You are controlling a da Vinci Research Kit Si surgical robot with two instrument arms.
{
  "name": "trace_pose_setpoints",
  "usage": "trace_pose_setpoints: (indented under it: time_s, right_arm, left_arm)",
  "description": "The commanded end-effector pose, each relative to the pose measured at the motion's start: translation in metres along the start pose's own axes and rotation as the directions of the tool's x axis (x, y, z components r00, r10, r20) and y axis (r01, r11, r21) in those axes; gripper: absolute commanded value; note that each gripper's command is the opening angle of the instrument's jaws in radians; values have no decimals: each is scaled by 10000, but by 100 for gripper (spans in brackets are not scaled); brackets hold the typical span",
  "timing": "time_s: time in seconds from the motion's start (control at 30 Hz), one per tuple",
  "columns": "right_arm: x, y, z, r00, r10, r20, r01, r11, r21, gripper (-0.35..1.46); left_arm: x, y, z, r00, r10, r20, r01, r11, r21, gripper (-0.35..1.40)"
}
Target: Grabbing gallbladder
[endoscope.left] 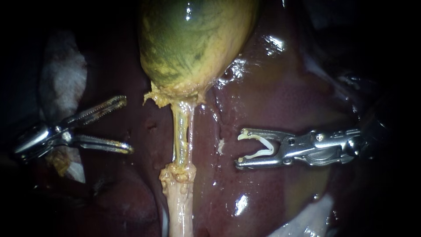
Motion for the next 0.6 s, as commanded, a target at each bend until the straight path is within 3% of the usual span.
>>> trace_pose_setpoints:
  time_s: [0.03, 0.23, 0.47, 0.6]
  right_arm:
    - [0, 0, 0, 10000, -2, 1, 2, 10000, 1, 59]
    - [0, 0, 0, 10000, -2, 1, 2, 10000, 1, 59]
    - [-1, 0, 0, 10000, -2, 1, 2, 10000, 3, 59]
    - [-1, 0, -1, 10000, -4, 2, 4, 10000, 9, 59]
  left_arm:
    - [0, -4, 2, 10000, -36, 10, 36, 10000, 81, 90]
    - [2, -20, 29, 9987, -511, 25, 508, 9959, 743, 83]
    - [5, -18, 60, 9935, -1137, -85, 1140, 9888, 967, 56]
    - [6, -16, 77, 9903, -1381, -137, 1388, 9849, 1038, 53]
